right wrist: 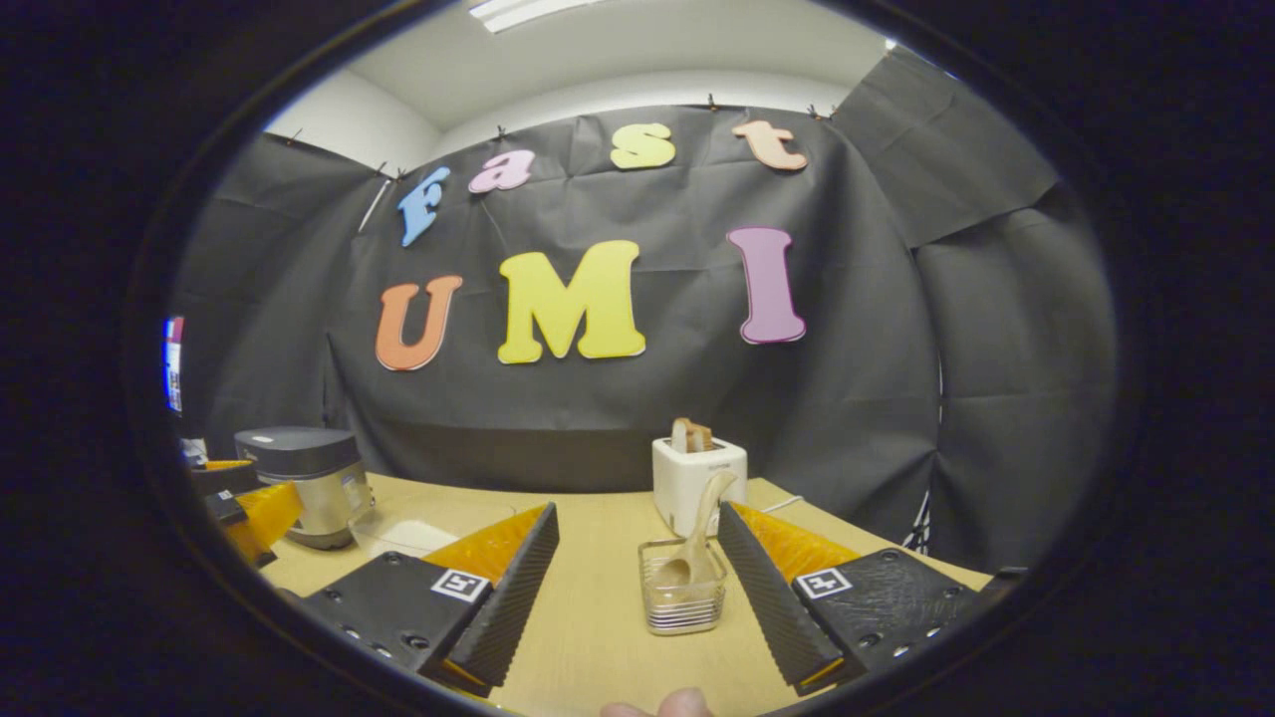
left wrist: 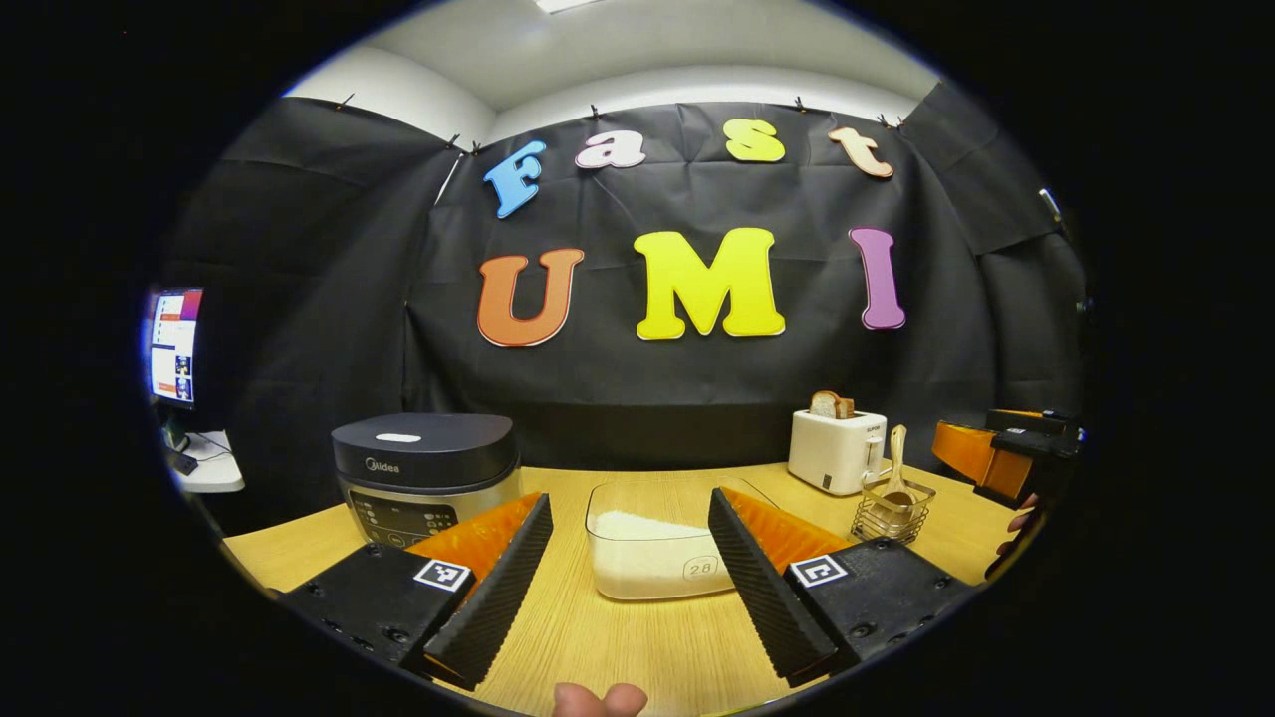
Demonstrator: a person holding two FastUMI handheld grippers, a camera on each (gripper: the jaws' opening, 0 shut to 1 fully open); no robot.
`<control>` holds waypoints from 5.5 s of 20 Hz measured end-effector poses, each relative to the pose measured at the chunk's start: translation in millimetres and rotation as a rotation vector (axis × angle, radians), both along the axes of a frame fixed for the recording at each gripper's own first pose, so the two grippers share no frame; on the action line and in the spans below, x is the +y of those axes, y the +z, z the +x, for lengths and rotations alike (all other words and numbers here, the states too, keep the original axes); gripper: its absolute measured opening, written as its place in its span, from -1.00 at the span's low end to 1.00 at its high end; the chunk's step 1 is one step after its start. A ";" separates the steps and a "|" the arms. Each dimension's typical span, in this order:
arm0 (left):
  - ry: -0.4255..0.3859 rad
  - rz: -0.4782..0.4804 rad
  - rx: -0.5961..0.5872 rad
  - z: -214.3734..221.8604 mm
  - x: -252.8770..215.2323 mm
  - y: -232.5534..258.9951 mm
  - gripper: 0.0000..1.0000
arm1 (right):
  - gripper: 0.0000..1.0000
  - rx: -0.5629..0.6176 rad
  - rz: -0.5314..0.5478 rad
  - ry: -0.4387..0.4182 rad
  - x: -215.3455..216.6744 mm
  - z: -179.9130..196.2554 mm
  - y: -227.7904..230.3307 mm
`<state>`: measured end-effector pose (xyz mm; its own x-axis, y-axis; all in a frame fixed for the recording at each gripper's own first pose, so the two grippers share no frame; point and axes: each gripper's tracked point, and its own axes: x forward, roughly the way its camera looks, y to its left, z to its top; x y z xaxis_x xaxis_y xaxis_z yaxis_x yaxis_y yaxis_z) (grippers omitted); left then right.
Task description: Close the left gripper, press the button to open the rice cooker; take a wooden spoon from the chopstick holder with the right hand, scoop a spoonful of rice and pour it into the rice cooker, then put the wooden spoon back into the chopstick holder.
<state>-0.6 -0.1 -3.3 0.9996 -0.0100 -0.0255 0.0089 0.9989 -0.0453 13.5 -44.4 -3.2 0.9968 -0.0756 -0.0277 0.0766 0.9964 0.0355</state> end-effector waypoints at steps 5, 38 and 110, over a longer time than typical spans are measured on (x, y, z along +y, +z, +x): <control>0.027 -0.021 0.020 5.4 23.5 2.4 1.00 | 0.84 0.021 0.026 0.005 -7.0 8.1 -3.1; 0.158 -0.102 0.843 110.4 236.2 -25.4 -0.80 | 0.83 0.024 0.132 0.108 -23.9 29.6 -34.7; 0.180 -0.085 0.031 2.5 159.8 67.2 0.99 | -0.80 0.293 0.180 0.269 -55.9 182.8 -32.1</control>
